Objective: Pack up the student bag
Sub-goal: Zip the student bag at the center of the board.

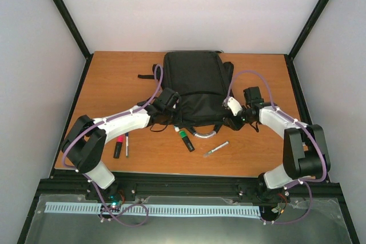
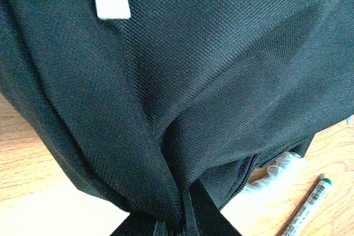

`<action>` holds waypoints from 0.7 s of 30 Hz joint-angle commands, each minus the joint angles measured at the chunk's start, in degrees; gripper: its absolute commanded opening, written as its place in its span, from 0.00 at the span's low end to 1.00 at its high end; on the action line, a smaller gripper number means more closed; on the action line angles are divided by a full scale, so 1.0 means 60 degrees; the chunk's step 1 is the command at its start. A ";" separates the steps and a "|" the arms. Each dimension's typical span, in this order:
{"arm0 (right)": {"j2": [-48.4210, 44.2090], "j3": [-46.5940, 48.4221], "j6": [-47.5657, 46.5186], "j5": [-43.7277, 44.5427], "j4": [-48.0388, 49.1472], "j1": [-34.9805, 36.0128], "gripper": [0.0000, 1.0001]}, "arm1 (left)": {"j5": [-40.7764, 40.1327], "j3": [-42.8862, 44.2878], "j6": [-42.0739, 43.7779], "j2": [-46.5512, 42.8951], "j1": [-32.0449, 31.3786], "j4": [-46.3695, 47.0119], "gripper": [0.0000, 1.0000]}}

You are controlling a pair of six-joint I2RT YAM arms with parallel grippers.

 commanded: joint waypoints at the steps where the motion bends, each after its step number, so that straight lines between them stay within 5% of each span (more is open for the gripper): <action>1: 0.0056 0.0256 0.0277 0.0426 0.0302 0.0445 0.41 | 0.0009 0.0037 0.0044 -0.0068 0.0039 0.0147 0.01; 12: 0.0316 0.0186 0.0450 0.2720 0.0773 0.1569 0.31 | 0.0078 0.0066 0.0056 0.0019 0.0041 0.0219 0.01; 21: 0.0232 0.0426 0.0654 0.3139 0.0384 0.1559 0.09 | 0.0063 0.0043 0.0101 0.0030 0.0039 0.0230 0.01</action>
